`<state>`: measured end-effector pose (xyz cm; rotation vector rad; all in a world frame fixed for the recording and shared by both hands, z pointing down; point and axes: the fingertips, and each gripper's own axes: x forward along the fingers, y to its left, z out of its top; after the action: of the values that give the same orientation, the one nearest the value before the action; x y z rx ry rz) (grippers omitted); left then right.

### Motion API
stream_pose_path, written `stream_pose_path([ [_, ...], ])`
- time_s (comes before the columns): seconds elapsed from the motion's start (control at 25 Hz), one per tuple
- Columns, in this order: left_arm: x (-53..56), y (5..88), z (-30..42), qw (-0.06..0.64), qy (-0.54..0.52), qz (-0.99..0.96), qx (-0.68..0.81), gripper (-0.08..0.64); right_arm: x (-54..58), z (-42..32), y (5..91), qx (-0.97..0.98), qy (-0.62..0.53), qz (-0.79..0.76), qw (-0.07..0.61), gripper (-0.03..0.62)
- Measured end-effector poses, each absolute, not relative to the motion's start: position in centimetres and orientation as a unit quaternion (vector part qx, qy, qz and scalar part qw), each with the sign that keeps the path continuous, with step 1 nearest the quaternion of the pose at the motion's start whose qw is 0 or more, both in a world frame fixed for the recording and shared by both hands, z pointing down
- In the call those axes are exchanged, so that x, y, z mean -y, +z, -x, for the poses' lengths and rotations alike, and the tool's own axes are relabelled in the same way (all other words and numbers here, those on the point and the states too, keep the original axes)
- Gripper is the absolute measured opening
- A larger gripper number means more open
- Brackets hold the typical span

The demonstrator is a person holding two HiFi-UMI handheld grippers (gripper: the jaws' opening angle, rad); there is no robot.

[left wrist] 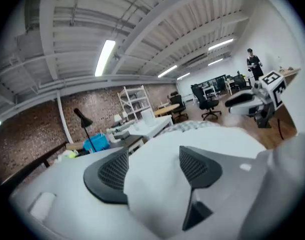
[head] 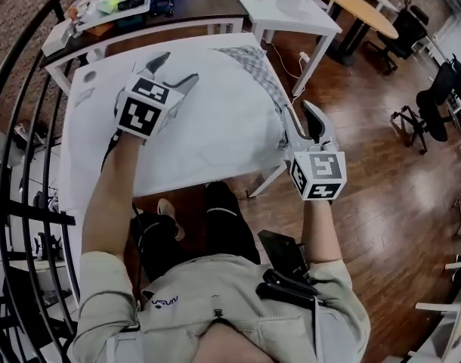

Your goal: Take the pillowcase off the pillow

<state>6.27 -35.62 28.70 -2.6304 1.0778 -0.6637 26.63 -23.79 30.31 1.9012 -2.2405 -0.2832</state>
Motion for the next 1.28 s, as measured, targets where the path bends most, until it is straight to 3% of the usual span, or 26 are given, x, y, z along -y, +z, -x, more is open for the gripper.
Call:
stream_pose_path([
  [0.12, 36.1, 32.8, -6.8, 0.066, -0.270, 0.898, -0.340, 0.275, 25.5, -24.7, 28.4, 0.771, -0.119, -0.619, 0.091, 0.147],
  [0.24, 33.6, 34.6, -7.7, 0.071, -0.279, 0.904, -0.316, 0.120, 27.7, -23.1, 25.8, 0.782, -0.139, -0.602, 0.084, 0.147],
  [0.36, 30.9, 36.3, -7.9, 0.133, -0.274, 0.894, -0.327, 0.029, 31.0, -21.2, 24.1, 0.793, -0.143, -0.584, 0.092, 0.147],
  [0.48, 27.7, 37.2, -7.7, 0.206, -0.255, 0.877, -0.350, 0.021, 35.2, -18.5, 24.6, 0.809, -0.133, -0.552, 0.154, 0.172],
  [0.56, 26.1, 36.5, -7.3, 0.239, -0.229, 0.871, -0.363, 0.020, 37.6, -16.2, 26.6, 0.811, -0.131, -0.519, 0.238, 0.231],
  [0.64, 25.0, 35.2, -6.5, 0.250, -0.195, 0.870, -0.378, 0.018, 39.3, -14.9, 28.6, 0.788, -0.153, -0.497, 0.330, 0.234],
  [0.68, 24.7, 34.5, -6.0, 0.249, -0.176, 0.872, -0.384, 0.017, 40.0, -14.9, 29.1, 0.766, -0.175, -0.499, 0.366, 0.166],
  [0.72, 24.4, 33.7, -5.5, 0.246, -0.158, 0.874, -0.389, 0.017, 40.8, -15.4, 29.2, 0.739, -0.199, -0.510, 0.392, 0.018],
  [0.76, 24.1, 33.0, -4.9, 0.244, -0.141, 0.876, -0.392, 0.017, 41.7, -16.2, 29.0, 0.715, -0.216, -0.526, 0.407, 0.011],
  [1.0, 23.0, 28.3, -2.9, 0.233, -0.068, 0.882, -0.404, 0.015, 46.5, -22.1, 27.3, 0.653, -0.201, -0.609, 0.404, 0.011],
  [1.28, 23.7, 27.6, -0.9, 0.201, -0.016, 0.881, -0.428, 0.015, 49.7, -33.0, 32.1, 0.578, -0.099, -0.694, 0.418, 0.009],
])
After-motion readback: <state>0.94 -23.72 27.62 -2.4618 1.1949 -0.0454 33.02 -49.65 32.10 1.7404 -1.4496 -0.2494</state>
